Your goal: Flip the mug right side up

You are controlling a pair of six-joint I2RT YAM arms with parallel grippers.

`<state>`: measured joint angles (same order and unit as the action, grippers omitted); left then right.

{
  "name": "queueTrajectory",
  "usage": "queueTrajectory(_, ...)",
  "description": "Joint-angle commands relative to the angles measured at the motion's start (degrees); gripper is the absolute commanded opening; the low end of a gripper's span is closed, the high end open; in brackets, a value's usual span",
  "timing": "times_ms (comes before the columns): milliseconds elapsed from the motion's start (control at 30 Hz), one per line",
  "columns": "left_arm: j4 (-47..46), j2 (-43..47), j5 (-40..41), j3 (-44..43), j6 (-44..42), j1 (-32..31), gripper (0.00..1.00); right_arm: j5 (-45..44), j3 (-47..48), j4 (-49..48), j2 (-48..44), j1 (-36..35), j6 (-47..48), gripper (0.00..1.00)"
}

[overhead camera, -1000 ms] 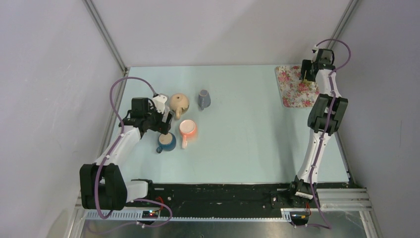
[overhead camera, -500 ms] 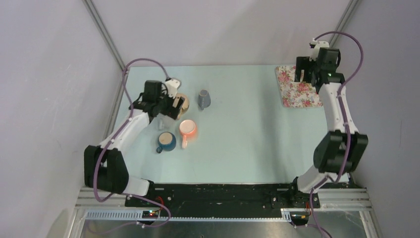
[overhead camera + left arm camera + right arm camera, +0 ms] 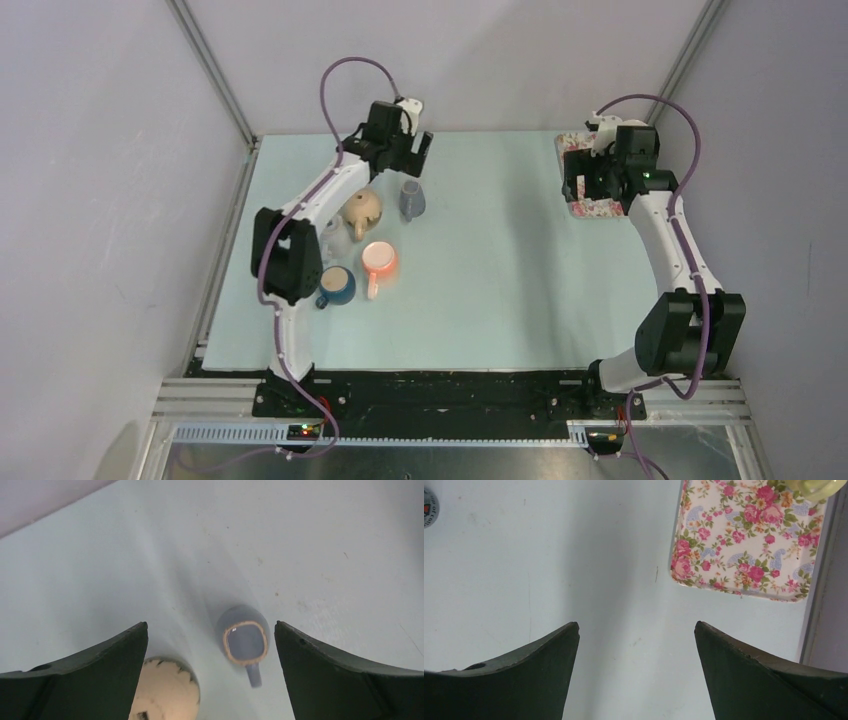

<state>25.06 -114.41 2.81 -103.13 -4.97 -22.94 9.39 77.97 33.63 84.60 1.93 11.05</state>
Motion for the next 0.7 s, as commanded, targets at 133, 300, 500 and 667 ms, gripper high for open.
queueTrajectory(133, 4.31, -10.16, 6.38, -8.85, 7.93, -1.32, 1.00, 1.66, 0.27, -1.80, -1.54, -1.79, 0.35, 0.91)
queueTrajectory(300, 5.02, -12.58, 4.94, -8.15, 9.33, -1.32, 1.00, 2.00, -0.65, -2.10, -1.32, -3.79, 0.81, 0.91)
queueTrajectory(500, 6.46, -15.30, 3.22, -7.84, 10.37, -1.32, 1.00, 2.43, -1.61, -2.41, -1.97, -4.55, 0.68, 0.91)
queueTrajectory(667, 7.24, -15.60, 1.91, -6.94, 10.87, -1.32, 1.00, 2.04, -2.47, -2.76, -2.25, -4.74, 0.80, 0.91)
